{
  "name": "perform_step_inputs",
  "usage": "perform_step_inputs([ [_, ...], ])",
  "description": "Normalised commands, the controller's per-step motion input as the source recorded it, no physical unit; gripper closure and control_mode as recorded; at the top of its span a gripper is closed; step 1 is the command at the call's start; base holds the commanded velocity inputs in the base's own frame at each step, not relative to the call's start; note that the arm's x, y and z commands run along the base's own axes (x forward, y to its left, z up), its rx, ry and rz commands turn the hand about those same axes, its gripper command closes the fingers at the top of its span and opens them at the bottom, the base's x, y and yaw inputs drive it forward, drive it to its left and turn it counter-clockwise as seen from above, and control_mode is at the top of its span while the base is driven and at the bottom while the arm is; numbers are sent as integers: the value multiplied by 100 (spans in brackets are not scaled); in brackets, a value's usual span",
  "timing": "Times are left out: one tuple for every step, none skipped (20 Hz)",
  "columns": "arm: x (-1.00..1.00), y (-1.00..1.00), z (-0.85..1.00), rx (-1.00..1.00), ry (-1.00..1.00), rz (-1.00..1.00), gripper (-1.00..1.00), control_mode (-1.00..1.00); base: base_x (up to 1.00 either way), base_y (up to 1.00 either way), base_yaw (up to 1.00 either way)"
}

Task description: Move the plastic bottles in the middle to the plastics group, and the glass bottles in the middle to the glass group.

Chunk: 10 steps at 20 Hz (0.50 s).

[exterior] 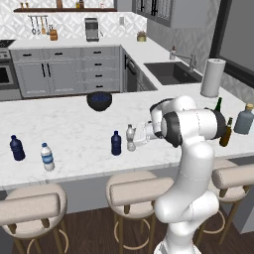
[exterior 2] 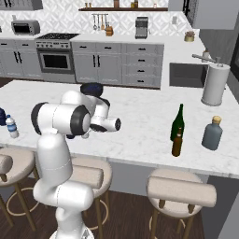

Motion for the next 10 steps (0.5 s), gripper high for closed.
perform_step_inputs([
  [0, 0, -2, 0, 0, 0, 100, -100, 0, 0, 0],
  [0, -5, 0, 0, 0, 0, 100, -100, 0, 0, 0],
  [-12, -10, 0, 0, -3, 0, 100, -100, 0, 0, 0],
  [-21, -14, 0, 0, -5, 0, 100, -100, 0, 0, 0],
  [-32, -8, 3, 0, -6, 0, 100, -100, 0, 0, 0],
  [-35, -1, 5, 0, -5, 0, 100, -100, 0, 0, 0],
  [-44, 0, 13, 0, -7, 0, 100, -100, 0, 0, 0],
  [-57, 0, 25, 0, -7, 0, 100, -100, 0, 0, 0],
  [-63, 0, 29, 0, -5, 0, 100, -100, 0, 0, 0],
  [-71, 0, 33, 0, -5, 0, 100, -100, 0, 0, 0],
])
